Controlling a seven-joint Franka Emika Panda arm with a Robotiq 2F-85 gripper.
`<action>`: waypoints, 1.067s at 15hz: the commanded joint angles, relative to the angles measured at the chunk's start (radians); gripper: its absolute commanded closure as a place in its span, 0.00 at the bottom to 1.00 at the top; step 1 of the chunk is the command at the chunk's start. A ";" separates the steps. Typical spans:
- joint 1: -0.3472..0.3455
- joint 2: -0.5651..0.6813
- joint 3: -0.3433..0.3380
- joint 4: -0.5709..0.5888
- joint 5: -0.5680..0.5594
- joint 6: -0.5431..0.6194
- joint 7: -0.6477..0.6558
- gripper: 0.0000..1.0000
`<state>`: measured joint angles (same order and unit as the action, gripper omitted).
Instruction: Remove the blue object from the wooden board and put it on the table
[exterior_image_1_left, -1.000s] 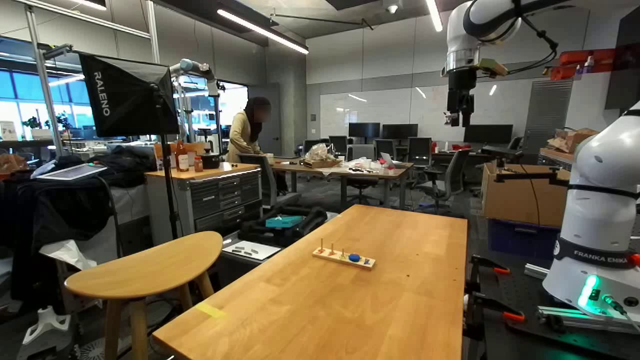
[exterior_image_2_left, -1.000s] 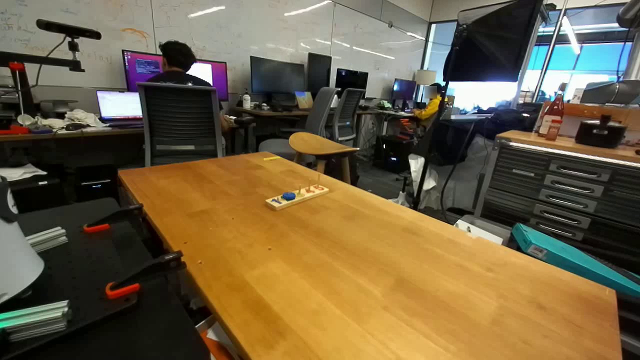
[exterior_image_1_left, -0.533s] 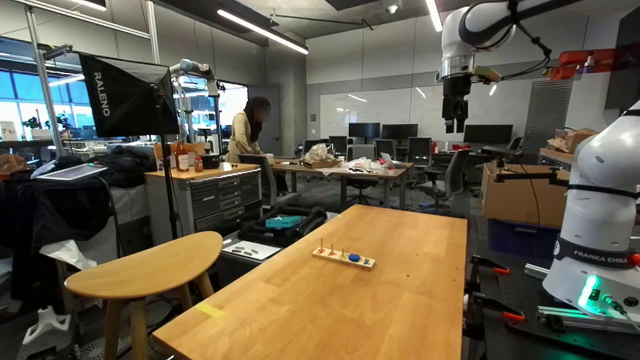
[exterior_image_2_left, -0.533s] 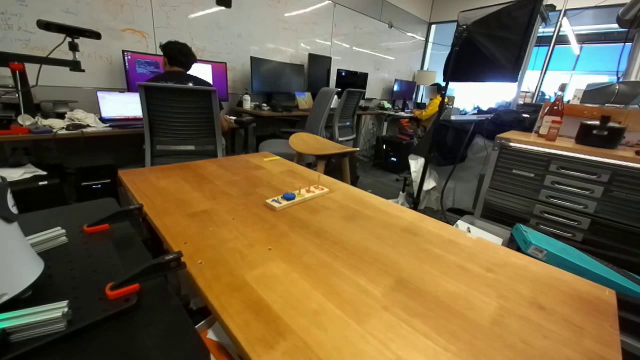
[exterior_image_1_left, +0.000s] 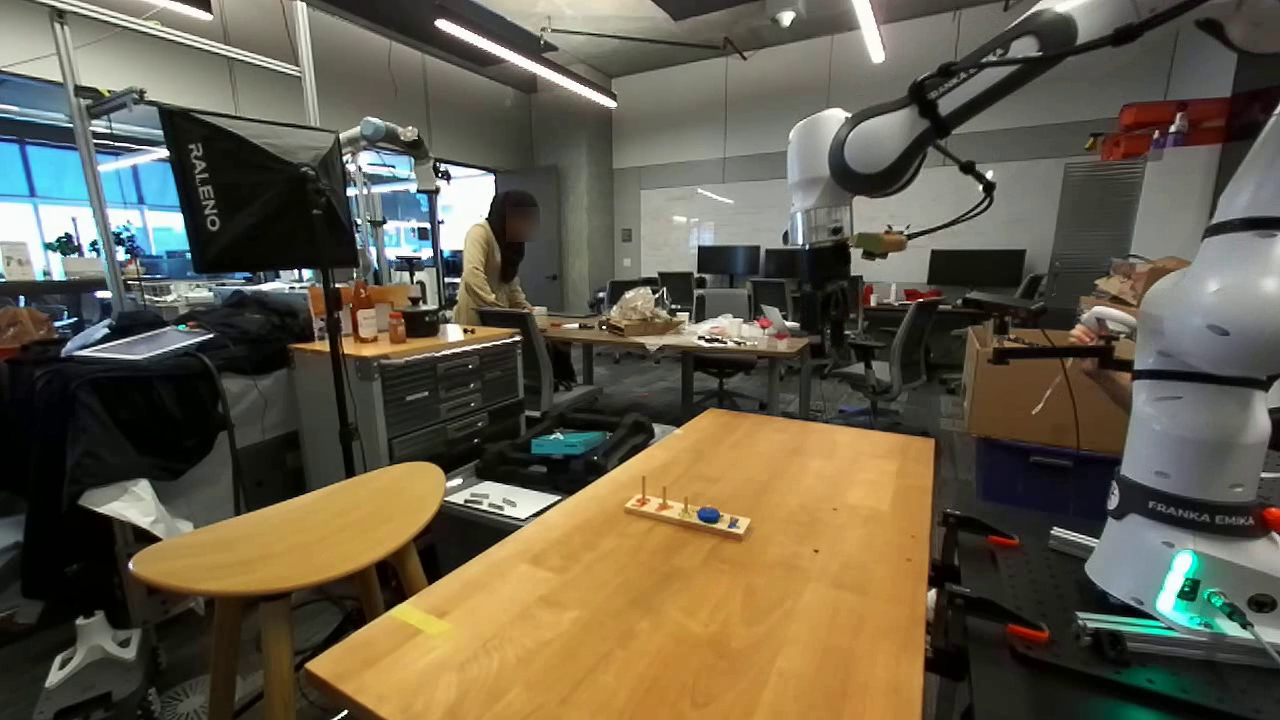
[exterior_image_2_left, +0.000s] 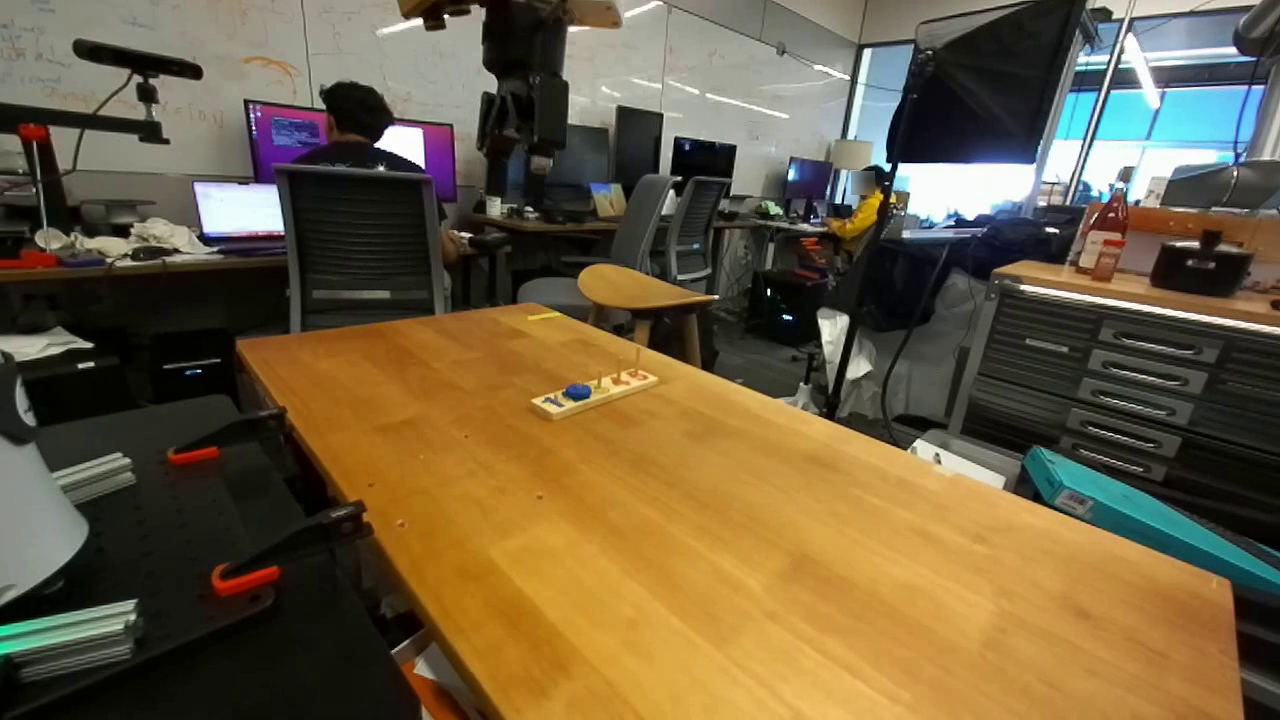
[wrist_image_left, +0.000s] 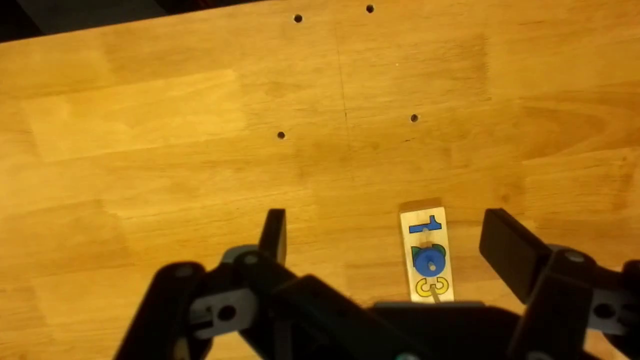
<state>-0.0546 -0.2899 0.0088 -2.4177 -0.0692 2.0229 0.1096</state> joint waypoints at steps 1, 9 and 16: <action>0.029 0.261 0.032 0.121 -0.007 0.086 0.065 0.00; 0.107 0.706 0.025 0.420 -0.022 0.144 0.104 0.00; 0.144 0.873 0.005 0.539 -0.021 0.234 0.091 0.00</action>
<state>0.0610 0.5168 0.0390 -1.9498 -0.0754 2.2311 0.1883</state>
